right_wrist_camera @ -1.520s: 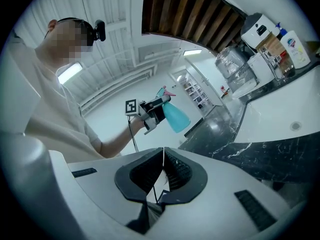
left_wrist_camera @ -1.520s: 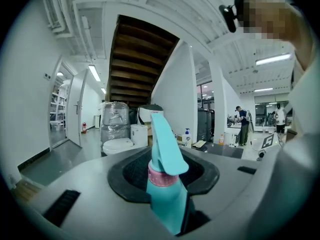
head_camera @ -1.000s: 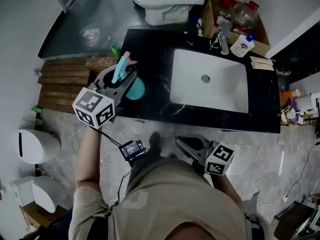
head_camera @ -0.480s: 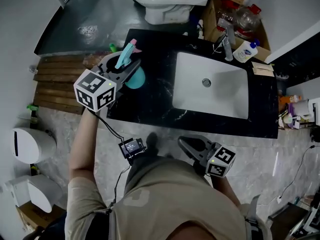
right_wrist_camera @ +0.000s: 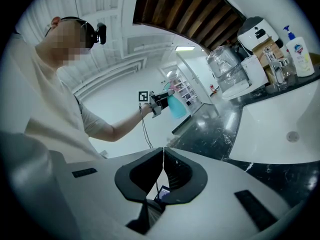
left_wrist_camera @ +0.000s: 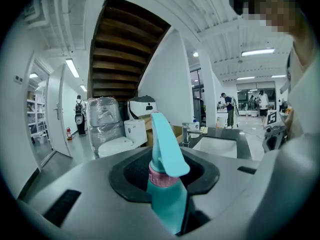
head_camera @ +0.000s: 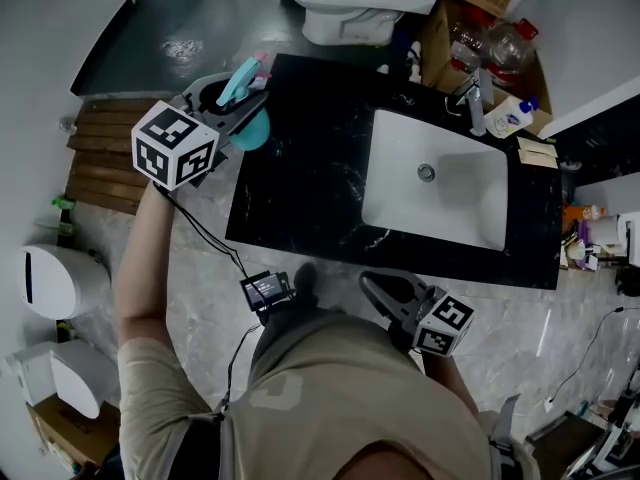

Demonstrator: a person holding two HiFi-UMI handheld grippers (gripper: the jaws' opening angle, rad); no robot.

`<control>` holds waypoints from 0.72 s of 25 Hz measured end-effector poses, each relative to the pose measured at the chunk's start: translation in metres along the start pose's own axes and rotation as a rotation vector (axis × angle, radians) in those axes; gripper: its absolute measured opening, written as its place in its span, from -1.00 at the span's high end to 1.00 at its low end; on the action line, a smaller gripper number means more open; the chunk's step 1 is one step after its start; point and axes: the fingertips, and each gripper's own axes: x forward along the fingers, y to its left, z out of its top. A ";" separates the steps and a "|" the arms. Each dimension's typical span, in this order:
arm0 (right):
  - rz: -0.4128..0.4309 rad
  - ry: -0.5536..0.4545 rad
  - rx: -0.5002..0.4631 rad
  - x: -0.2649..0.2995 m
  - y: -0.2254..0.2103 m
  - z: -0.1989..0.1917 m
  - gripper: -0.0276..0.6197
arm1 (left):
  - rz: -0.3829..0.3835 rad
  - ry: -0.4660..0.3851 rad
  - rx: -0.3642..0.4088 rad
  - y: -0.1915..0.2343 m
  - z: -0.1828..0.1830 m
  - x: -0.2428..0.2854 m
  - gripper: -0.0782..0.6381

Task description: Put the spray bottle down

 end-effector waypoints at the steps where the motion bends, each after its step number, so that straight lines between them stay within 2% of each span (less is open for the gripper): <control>1: 0.000 0.002 0.001 0.003 0.000 0.001 0.84 | 0.008 0.009 0.007 0.008 -0.001 -0.003 0.41; 5: 0.000 0.011 -0.008 0.015 0.000 0.005 0.84 | 0.013 0.013 0.015 0.033 -0.002 -0.011 0.41; 9: -0.006 0.029 -0.014 0.026 -0.001 0.007 0.84 | -0.009 -0.039 0.001 0.047 0.005 -0.007 0.41; 13: -0.019 0.031 -0.010 0.032 -0.004 0.009 0.84 | -0.021 -0.091 -0.030 0.062 0.006 0.010 0.41; 18: -0.046 0.028 0.009 0.033 -0.011 0.012 0.84 | -0.022 -0.096 -0.050 0.079 -0.002 0.036 0.41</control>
